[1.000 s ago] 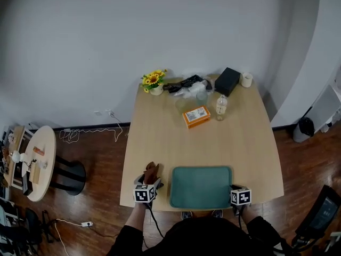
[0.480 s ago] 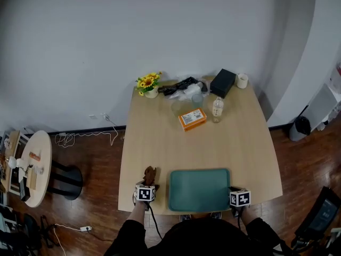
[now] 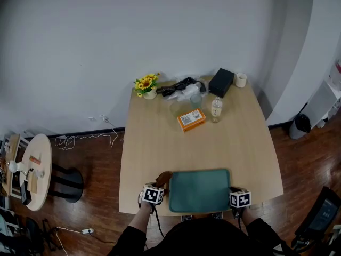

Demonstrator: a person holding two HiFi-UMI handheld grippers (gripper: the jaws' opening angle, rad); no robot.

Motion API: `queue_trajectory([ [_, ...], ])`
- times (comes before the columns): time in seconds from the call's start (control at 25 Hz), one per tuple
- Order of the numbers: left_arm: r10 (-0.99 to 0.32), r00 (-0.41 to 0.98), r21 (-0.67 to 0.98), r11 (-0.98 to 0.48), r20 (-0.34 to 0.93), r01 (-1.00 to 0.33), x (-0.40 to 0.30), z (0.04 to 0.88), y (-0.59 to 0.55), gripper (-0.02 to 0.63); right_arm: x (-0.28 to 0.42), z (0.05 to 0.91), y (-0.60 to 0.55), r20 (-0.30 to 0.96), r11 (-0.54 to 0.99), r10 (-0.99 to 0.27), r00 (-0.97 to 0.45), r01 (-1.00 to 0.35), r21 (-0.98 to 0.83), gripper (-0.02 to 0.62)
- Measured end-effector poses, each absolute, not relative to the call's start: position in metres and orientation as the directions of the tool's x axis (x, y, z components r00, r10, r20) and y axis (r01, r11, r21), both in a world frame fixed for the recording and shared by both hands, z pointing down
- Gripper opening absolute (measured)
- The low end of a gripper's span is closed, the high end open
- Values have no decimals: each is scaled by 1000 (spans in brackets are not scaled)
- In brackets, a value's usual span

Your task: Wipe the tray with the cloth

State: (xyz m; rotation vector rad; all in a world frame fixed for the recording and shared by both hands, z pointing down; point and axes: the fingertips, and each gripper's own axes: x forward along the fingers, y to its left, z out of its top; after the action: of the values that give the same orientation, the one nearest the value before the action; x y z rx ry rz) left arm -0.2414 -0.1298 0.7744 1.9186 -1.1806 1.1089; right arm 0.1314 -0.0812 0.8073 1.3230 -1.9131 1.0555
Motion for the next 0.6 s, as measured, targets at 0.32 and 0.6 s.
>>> queue_trajectory([
  [0.32,-255,360,174,-546,897,-820,-140,786,-161,72,131,810,-81,813,213,-472,-341,-939,-271,37],
  [0.6,-40,415,185,-853,909,-488,28,791,-134,72,127,809,-81,810,223,-458,-365,-930,-293,37],
])
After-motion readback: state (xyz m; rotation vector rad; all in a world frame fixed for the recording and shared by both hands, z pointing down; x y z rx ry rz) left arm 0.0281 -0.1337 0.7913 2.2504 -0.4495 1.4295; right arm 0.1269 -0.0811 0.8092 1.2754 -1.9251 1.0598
